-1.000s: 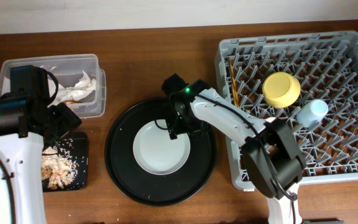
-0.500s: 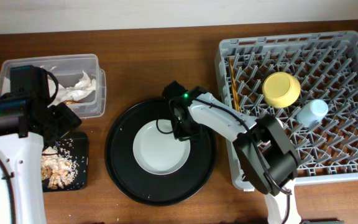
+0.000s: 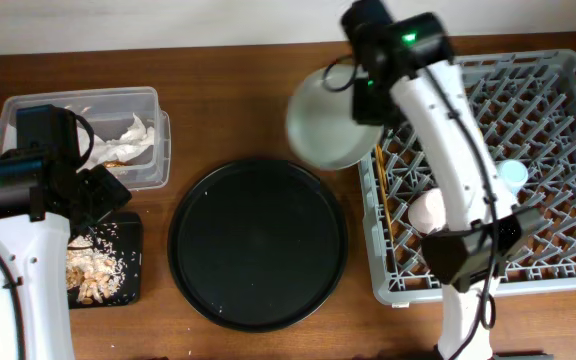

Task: Sort waste into correct bins and load items into the dishwasher rack
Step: 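Carry the plate right and lower it upright into the rack's left side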

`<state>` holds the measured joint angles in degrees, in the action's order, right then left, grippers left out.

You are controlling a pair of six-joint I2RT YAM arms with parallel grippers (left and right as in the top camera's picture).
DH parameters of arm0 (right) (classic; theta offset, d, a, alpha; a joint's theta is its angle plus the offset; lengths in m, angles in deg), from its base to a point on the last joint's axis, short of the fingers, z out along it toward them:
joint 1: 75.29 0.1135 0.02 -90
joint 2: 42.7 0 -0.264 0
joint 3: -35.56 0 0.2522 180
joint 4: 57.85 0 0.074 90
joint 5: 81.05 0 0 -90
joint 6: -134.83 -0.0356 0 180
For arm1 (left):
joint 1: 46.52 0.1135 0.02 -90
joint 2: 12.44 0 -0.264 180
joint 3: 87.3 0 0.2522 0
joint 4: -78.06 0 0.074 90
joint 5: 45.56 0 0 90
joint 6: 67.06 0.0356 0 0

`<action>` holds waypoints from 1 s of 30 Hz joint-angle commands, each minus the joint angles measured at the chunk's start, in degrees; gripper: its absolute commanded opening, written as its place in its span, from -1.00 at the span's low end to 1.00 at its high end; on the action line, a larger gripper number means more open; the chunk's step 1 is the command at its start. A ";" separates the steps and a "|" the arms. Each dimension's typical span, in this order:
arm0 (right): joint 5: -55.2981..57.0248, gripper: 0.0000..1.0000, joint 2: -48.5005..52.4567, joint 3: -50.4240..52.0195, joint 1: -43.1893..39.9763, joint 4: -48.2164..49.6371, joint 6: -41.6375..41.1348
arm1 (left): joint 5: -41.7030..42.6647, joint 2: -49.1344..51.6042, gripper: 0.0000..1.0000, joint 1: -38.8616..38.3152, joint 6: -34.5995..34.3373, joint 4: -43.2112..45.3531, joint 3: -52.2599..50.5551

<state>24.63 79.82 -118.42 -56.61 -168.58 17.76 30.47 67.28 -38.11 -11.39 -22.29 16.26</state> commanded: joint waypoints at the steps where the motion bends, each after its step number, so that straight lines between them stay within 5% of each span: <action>1: 15.96 -0.81 -0.52 -0.15 -4.07 -0.37 -4.42 | -0.39 -0.31 0.98 0.24 0.02 -0.07 0.35; 7: 20.63 -0.75 -0.31 0.09 -9.35 2.69 -8.37 | -0.39 -0.31 0.98 0.24 0.02 -0.07 0.35; 10: 8.26 0.14 -0.31 0.09 -9.38 4.07 -4.39 | -0.39 -0.31 0.99 0.24 0.02 -0.07 0.35; 12: -12.09 0.85 -0.31 0.09 -9.38 5.49 7.58 | -0.39 -0.31 0.98 0.24 0.04 -0.07 0.35; 13: -18.47 0.93 -0.31 0.09 -9.38 5.33 9.86 | -0.39 -0.31 0.98 0.24 0.02 -0.07 0.35; 20: -25.22 0.97 -0.31 4.28 -11.63 -0.15 -8.76 | -0.39 -0.31 0.98 0.24 0.02 -0.07 0.35; 24: -24.37 0.97 -0.31 14.71 -12.04 6.78 -23.71 | -0.39 -0.31 0.98 0.24 0.04 -0.04 0.35; 30: -29.88 0.97 -0.31 26.67 -13.20 14.80 -24.94 | -0.39 -0.31 0.98 0.24 0.02 -0.07 0.35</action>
<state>-3.33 79.93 -93.94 -69.42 -154.52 -5.63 30.49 67.28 -38.11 -11.39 -22.31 16.26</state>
